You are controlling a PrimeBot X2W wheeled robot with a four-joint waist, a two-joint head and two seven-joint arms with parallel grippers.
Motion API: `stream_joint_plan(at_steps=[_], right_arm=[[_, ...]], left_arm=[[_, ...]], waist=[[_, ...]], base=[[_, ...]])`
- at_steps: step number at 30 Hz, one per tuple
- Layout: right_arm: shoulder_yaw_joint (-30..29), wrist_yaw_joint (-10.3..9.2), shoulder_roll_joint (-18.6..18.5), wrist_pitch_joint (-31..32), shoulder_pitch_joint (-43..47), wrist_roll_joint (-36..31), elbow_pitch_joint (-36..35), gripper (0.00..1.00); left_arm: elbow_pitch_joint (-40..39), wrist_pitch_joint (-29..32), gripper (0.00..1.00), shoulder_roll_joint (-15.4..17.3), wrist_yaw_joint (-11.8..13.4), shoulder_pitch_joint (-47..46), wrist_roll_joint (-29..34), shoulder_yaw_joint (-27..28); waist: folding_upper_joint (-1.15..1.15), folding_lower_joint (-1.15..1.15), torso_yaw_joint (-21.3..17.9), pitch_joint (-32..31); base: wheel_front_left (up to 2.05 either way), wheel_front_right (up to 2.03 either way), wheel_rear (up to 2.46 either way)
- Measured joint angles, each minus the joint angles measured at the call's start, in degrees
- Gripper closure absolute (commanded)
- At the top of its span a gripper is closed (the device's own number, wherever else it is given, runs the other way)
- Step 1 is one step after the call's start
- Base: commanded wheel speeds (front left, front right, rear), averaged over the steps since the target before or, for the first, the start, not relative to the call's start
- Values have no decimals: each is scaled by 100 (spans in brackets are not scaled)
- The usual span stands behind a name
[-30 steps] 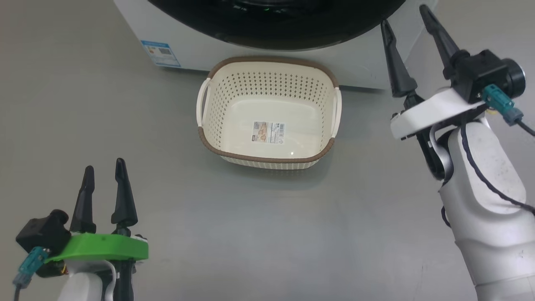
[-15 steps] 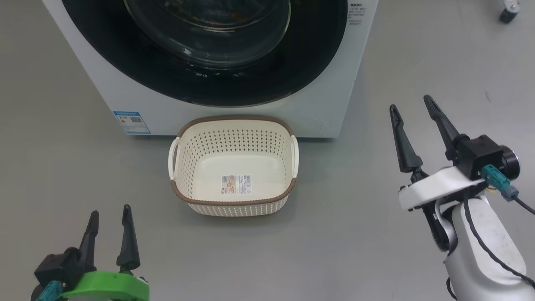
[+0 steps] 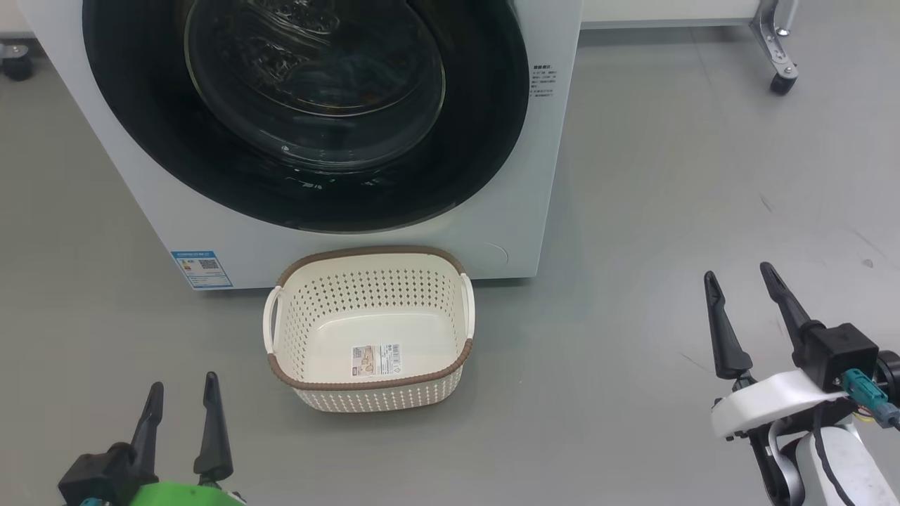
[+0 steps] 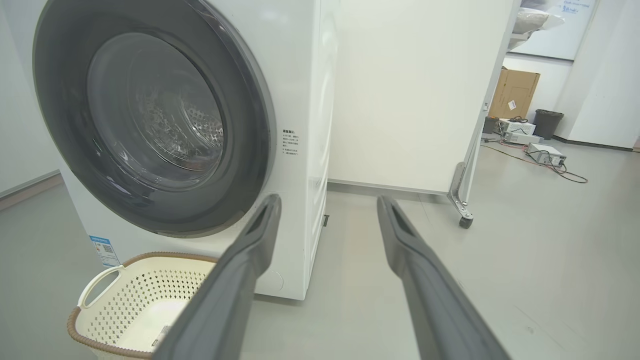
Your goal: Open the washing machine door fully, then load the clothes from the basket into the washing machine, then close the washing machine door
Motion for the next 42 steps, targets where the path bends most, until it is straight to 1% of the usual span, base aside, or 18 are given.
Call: stream_joint_plan(at_steps=[9,11,19,42], right_arm=[[-125,-26,124,0,380,-4,-126,0],[-149,-57,151,0,417,-4,-151,0],[-213,-56,197,0,516,-19,-188,0],[-312,11,289,0,716,-74,-78,0]], left_arm=[[-44,0,0,0,0,103,111,5],[-55,0,0,0,0,118,118,1],[-64,0,0,0,0,165,179,-11],[-111,0,0,0,0,209,254,-9]], waist=[[0,0,-50,-44],[0,0,-57,-46],[0,0,-71,-54],[0,0,5,-72]], base=[[0,0,0],[0,0,0],[0,0,0],[0,0,0]])
